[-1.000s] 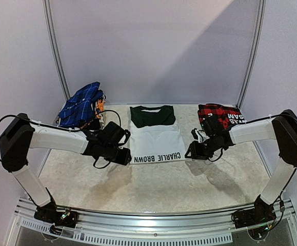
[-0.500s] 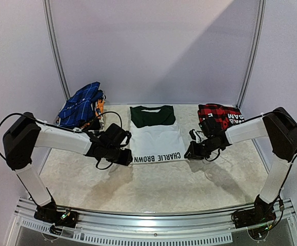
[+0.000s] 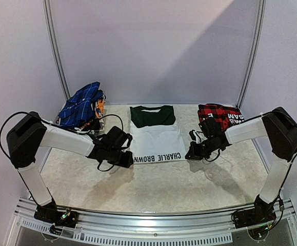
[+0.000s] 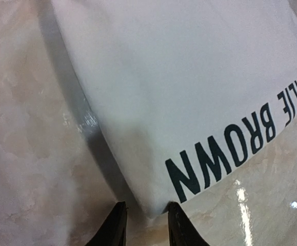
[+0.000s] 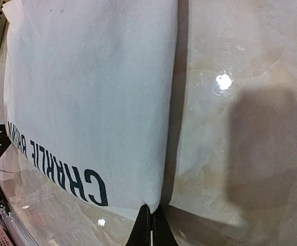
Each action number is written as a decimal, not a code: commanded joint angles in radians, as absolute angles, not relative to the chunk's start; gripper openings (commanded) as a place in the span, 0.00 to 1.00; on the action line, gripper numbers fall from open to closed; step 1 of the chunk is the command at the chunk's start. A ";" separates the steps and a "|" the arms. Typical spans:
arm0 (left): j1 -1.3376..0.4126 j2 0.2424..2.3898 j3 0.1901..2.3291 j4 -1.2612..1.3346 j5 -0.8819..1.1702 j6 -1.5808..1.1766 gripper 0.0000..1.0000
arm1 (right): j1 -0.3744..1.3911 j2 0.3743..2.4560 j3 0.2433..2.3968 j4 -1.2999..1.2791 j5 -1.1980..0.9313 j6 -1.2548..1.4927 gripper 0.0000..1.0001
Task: Fold and stack the mixed laundry pile
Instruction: Smooth out the 2/3-rectangle-folded T-shirt at the center of the board, then pick up the 2/3-rectangle-folded T-shirt from the center of the board.
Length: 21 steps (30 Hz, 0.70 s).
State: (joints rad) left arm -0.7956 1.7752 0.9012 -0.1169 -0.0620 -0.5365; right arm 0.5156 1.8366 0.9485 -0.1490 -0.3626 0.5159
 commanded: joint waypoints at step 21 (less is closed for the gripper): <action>-0.825 1.754 0.841 -0.034 -0.008 -0.574 0.00 | 0.520 1.750 0.868 -0.190 -0.371 0.533 0.00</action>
